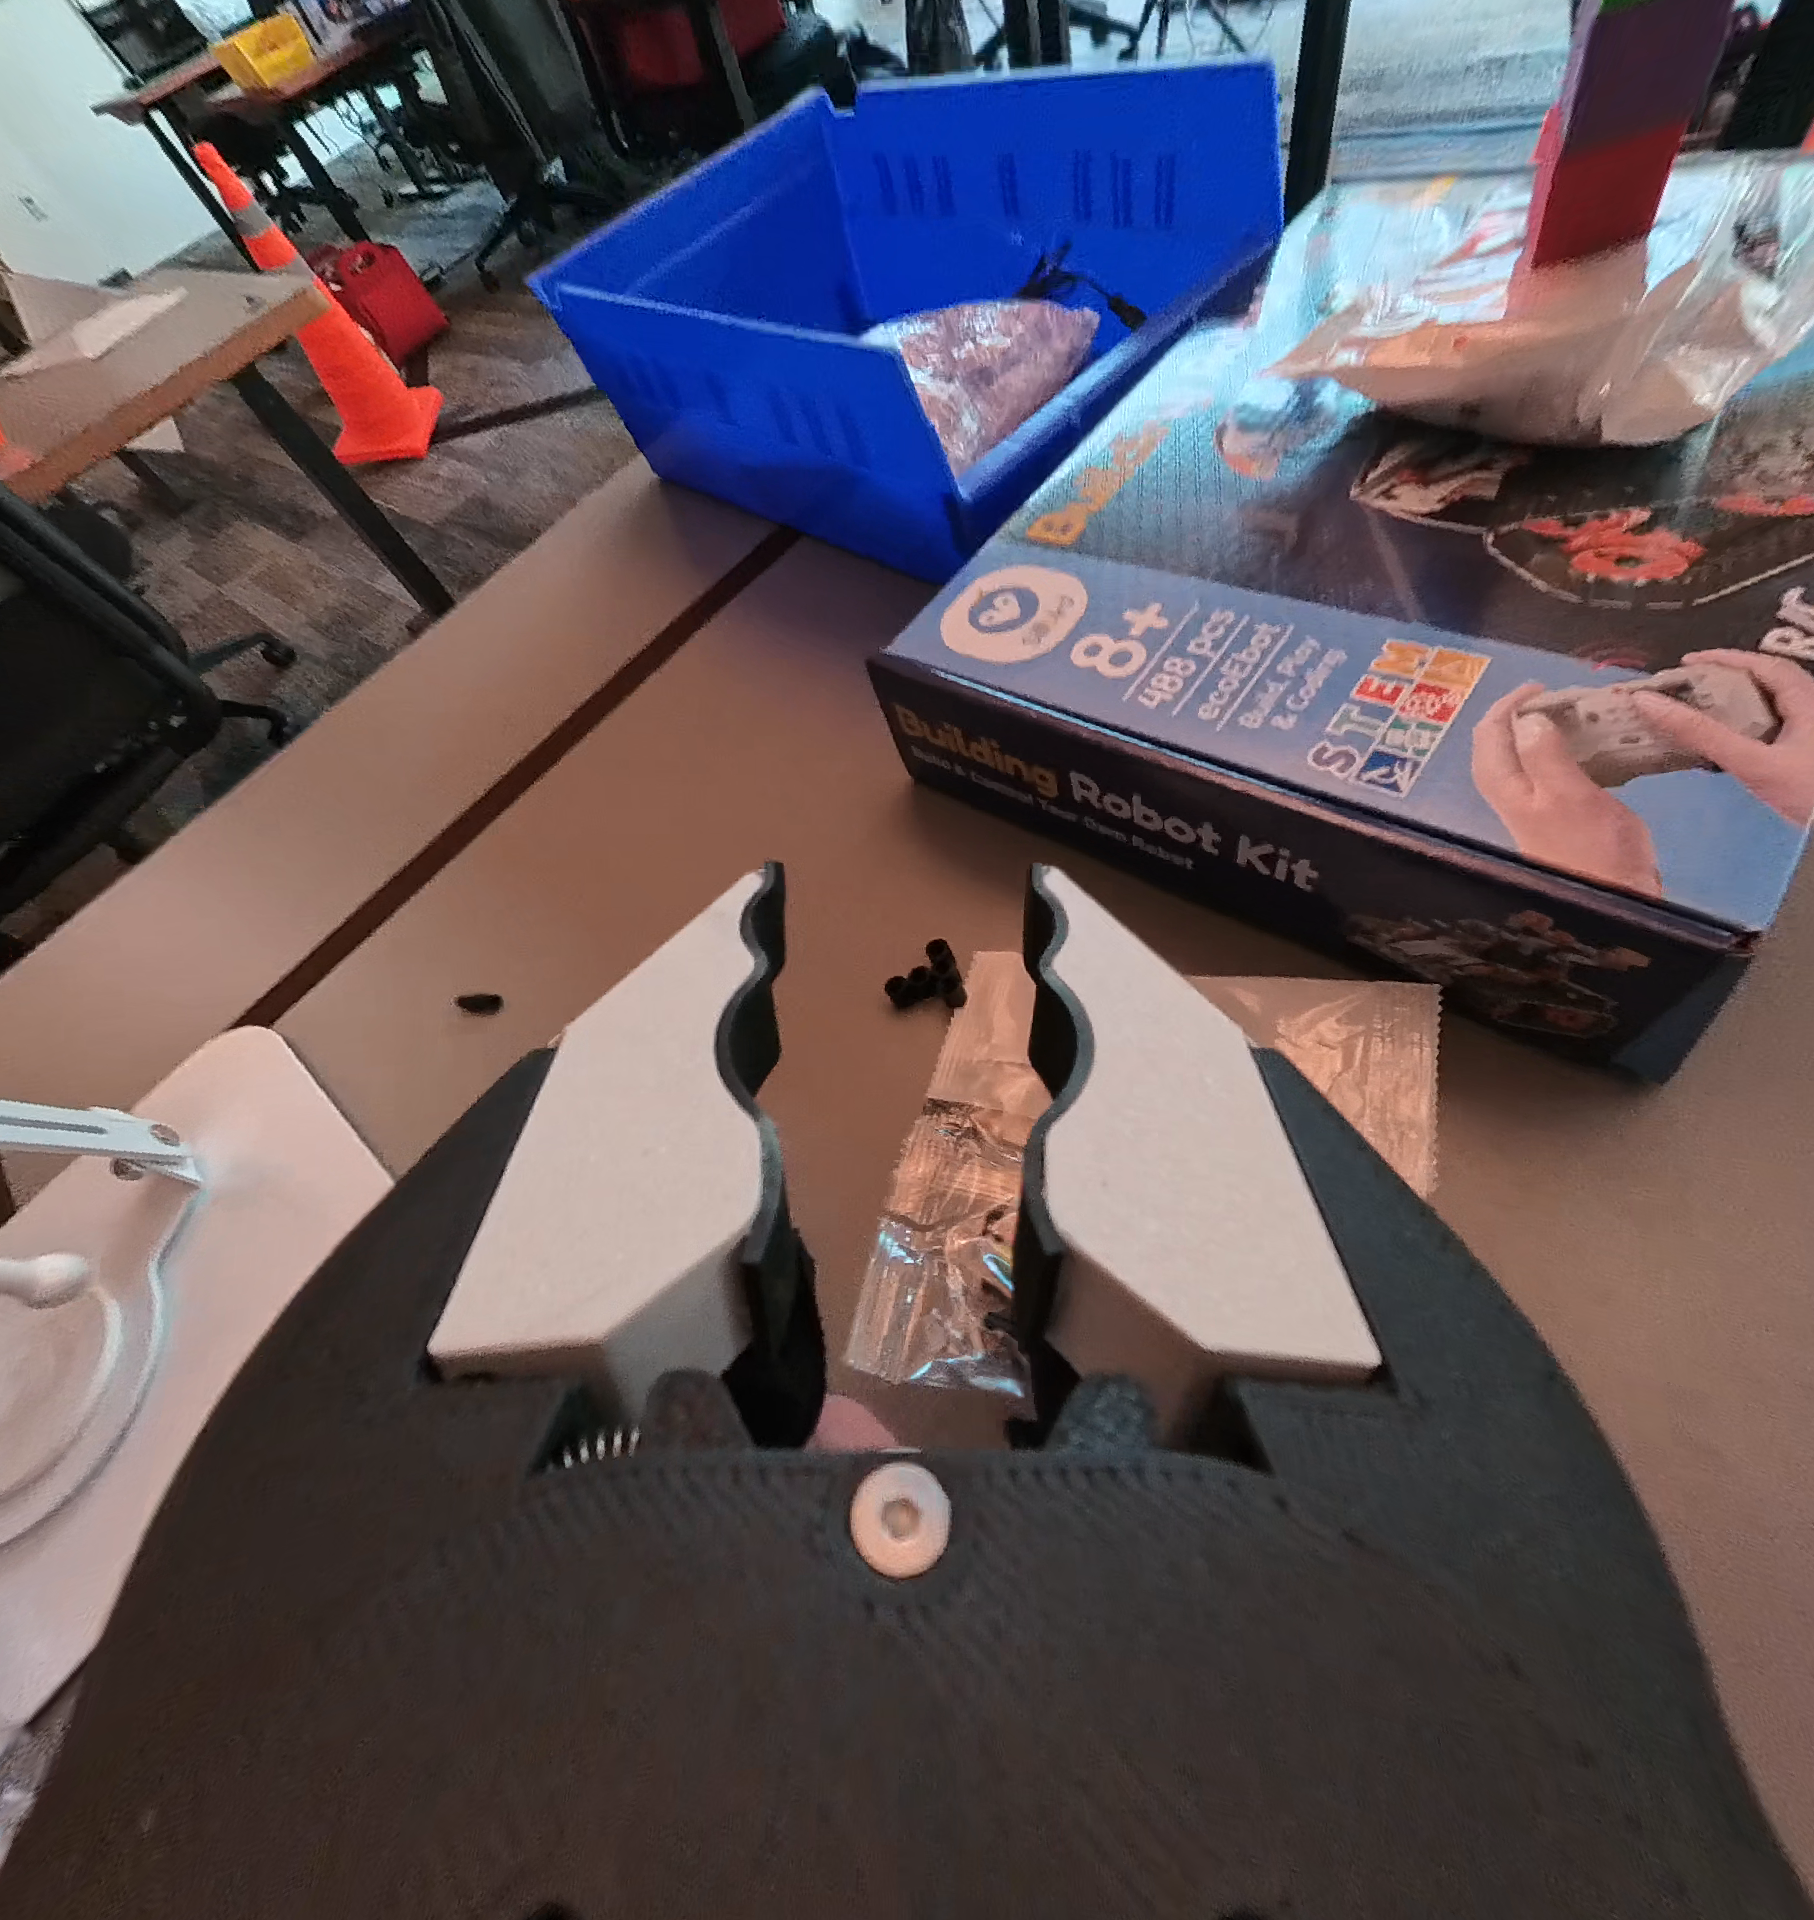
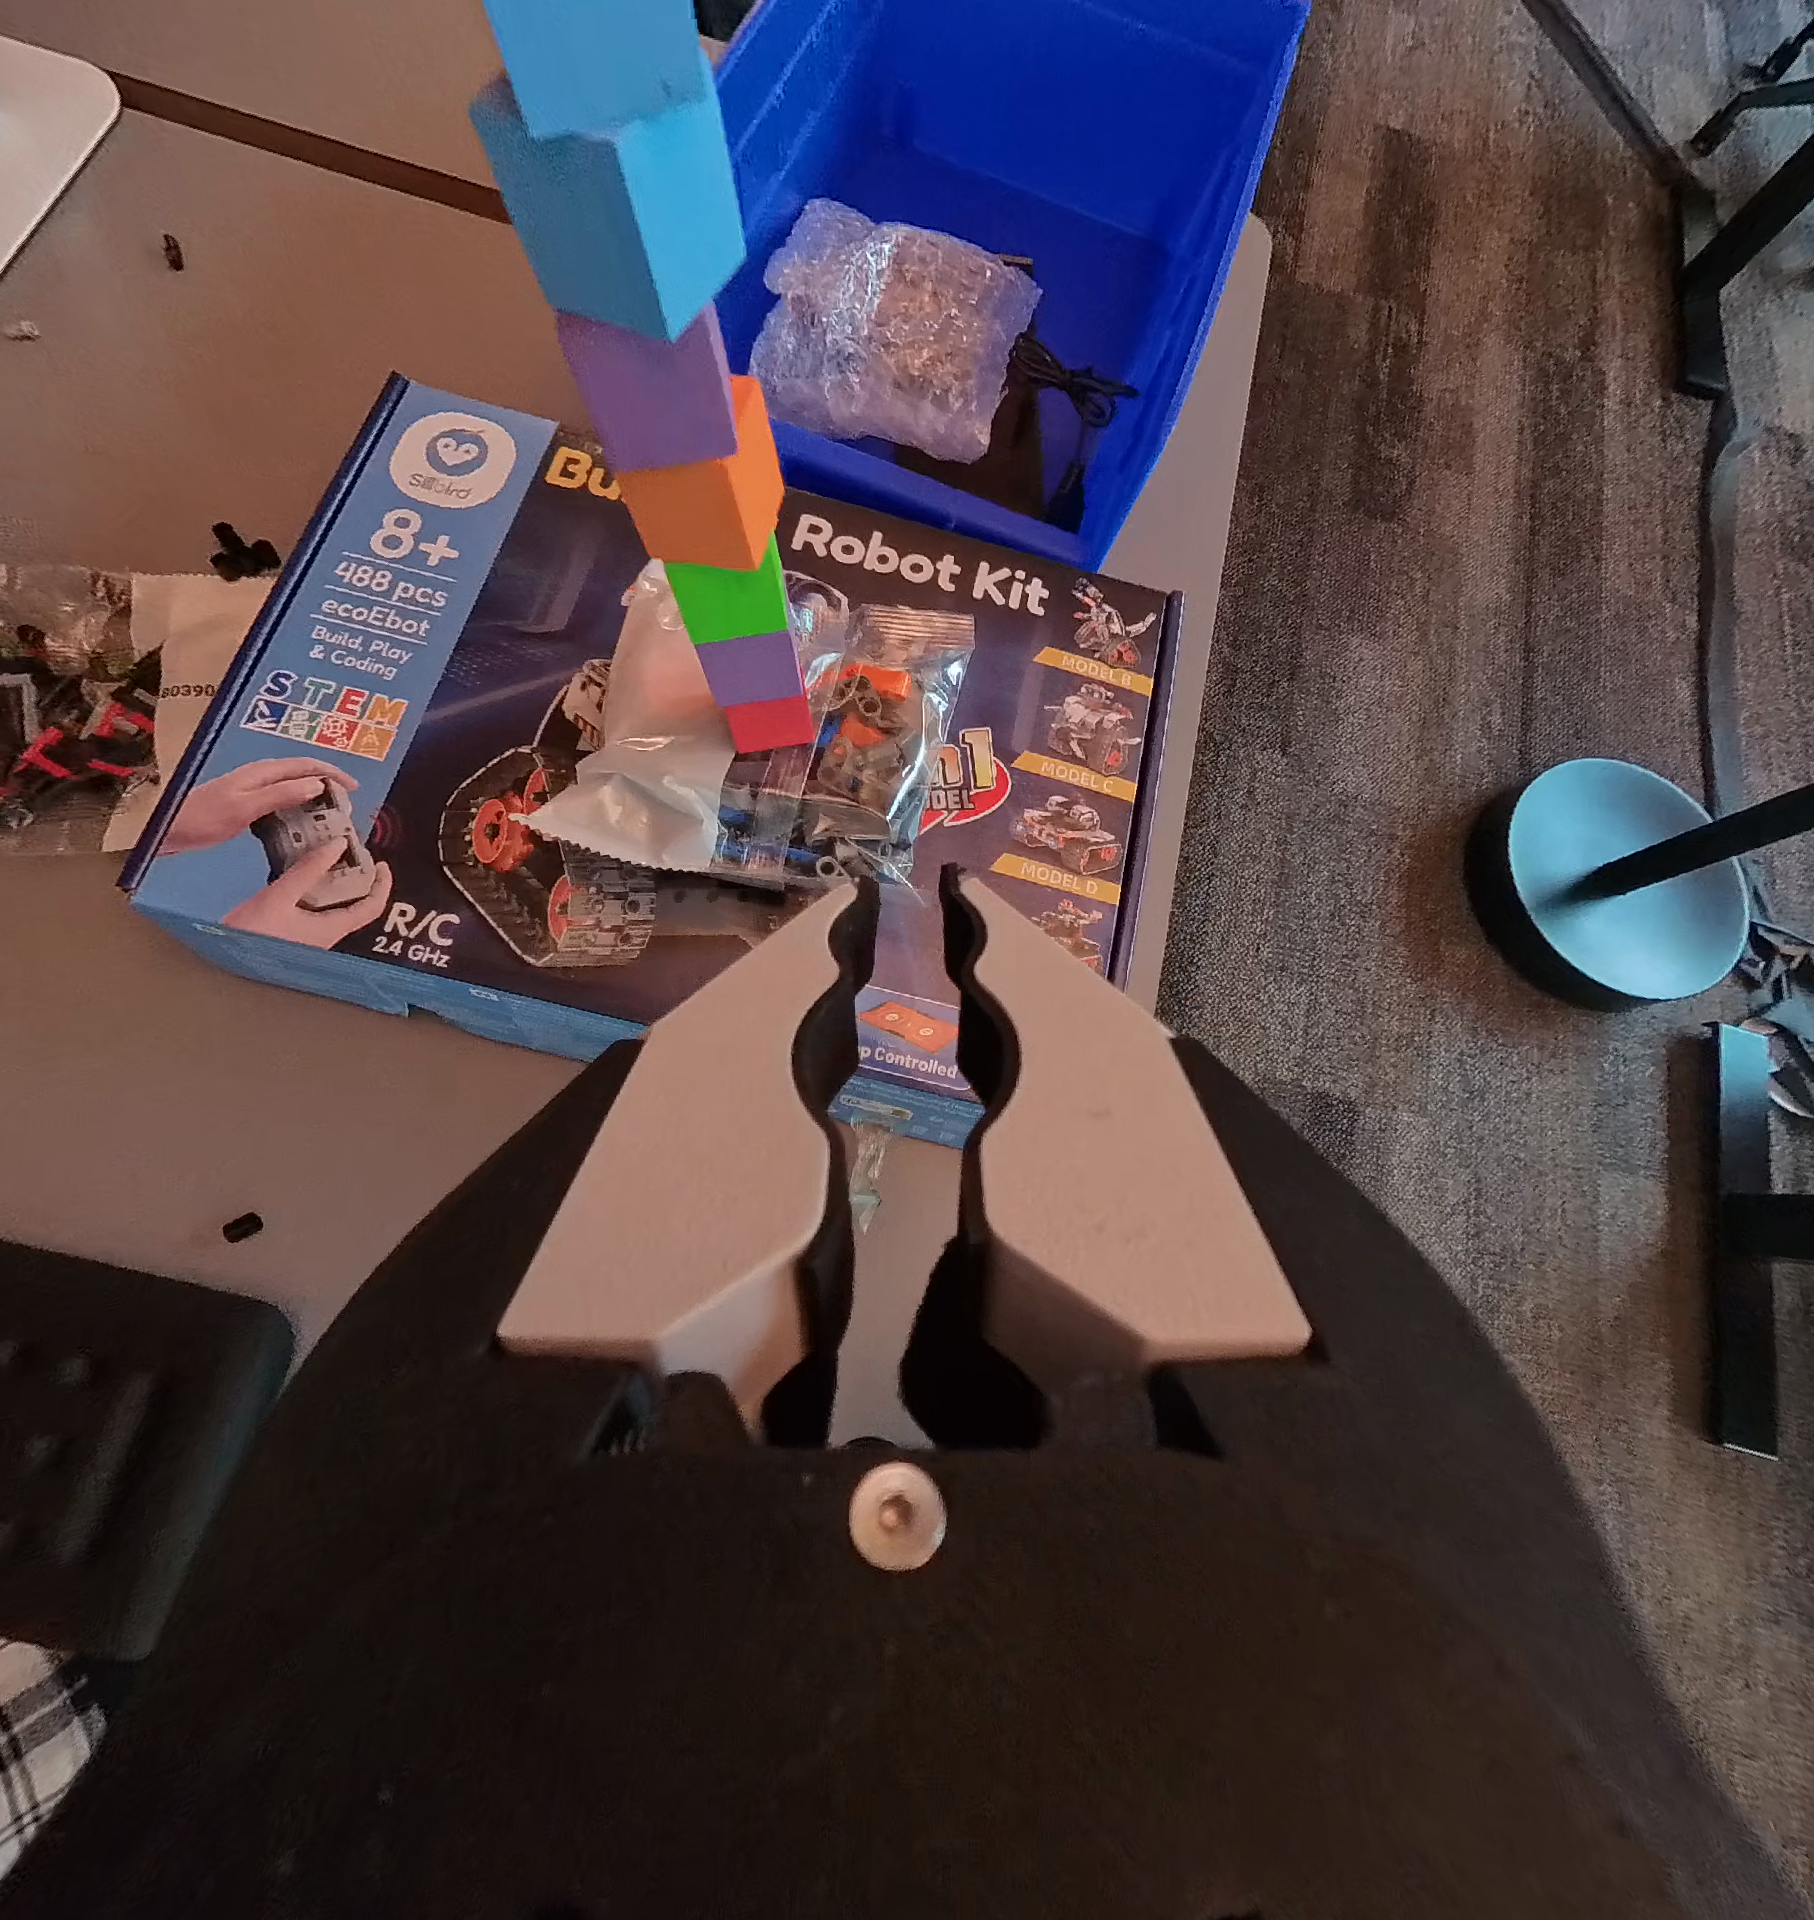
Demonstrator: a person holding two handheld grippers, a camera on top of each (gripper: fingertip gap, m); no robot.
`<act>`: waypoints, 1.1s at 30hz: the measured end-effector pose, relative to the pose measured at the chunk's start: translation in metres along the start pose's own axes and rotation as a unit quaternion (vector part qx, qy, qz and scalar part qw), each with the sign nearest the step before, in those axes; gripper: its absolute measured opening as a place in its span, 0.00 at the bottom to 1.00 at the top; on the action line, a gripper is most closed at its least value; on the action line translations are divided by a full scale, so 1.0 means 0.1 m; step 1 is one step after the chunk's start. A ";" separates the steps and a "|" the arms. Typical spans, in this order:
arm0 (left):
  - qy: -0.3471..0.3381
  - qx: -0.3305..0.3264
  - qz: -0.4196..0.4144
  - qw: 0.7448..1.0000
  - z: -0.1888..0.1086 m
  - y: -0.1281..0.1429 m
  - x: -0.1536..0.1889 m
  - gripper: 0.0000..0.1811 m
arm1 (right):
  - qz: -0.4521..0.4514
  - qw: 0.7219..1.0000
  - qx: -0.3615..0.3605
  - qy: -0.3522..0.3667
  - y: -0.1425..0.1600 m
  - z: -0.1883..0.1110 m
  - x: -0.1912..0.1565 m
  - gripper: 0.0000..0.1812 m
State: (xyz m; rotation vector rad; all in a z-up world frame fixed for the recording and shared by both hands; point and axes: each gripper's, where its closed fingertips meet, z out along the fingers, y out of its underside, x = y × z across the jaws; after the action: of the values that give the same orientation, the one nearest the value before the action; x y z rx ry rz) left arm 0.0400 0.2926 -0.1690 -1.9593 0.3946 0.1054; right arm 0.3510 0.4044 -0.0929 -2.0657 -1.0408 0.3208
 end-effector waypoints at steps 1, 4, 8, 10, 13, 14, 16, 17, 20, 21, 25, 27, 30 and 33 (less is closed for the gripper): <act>-0.002 0.006 0.002 1.000 -0.06 -0.06 -0.03 0.24 | 0.005 1.000 0.001 -0.001 0.03 0.02 0.01 0.05; -0.009 0.027 0.012 1.000 -0.26 -0.25 -0.09 0.24 | 0.018 1.000 0.005 0.000 0.10 0.09 0.07 0.02; 0.010 0.023 0.033 0.999 -0.45 -0.30 -0.07 0.23 | 0.033 0.999 0.004 0.013 0.19 0.20 0.17 0.00; -0.002 -0.003 0.051 0.999 -0.46 -0.14 -0.14 0.23 | 0.036 0.999 -0.002 0.019 0.24 0.26 0.22 0.00; -0.005 -0.025 0.039 0.999 -0.53 0.11 -0.23 0.23 | 0.041 0.999 -0.006 0.026 0.29 0.35 0.29 0.00; -0.008 -0.026 0.033 0.999 -0.57 0.18 -0.26 0.23 | 0.044 0.999 -0.007 0.027 0.30 0.37 0.31 0.00; -0.013 -0.034 0.023 0.999 -0.62 0.31 -0.33 0.23 | 0.052 0.998 -0.007 0.030 0.31 0.42 0.37 0.00; -0.016 -0.035 0.018 0.999 -0.64 0.35 -0.37 0.23 | 0.055 0.998 -0.006 0.033 0.31 0.45 0.40 0.00; -0.022 -0.027 0.002 0.999 -0.67 0.34 -0.46 0.22 | 0.065 0.997 -0.004 0.037 0.28 0.53 0.48 0.00; -0.024 -0.022 -0.001 0.999 -0.67 0.31 -0.48 0.22 | 0.069 0.997 -0.003 0.039 0.27 0.57 0.51 0.00; -0.025 -0.012 -0.008 1.000 -0.67 0.29 -0.49 0.22 | 0.084 0.996 -0.005 0.032 0.22 0.75 0.54 0.00; -0.026 -0.015 -0.007 1.000 -0.66 0.31 -0.49 0.22 | 0.090 0.996 -0.006 0.023 0.18 0.86 0.52 0.00; -0.029 -0.010 -0.013 0.999 -0.68 0.30 -0.53 0.22 | 0.078 0.997 -0.009 0.021 0.10 1.01 0.47 0.00; -0.035 -0.001 -0.020 0.999 -0.72 0.27 -0.57 0.22 | 0.074 0.997 -0.004 0.010 -0.01 1.12 0.37 0.00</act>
State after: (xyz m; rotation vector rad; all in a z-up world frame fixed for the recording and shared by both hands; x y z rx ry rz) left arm -0.0303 0.2313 -0.1482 -1.9590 0.3096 0.1482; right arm 0.3149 0.4935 -0.1618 -2.1544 -0.8819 0.3707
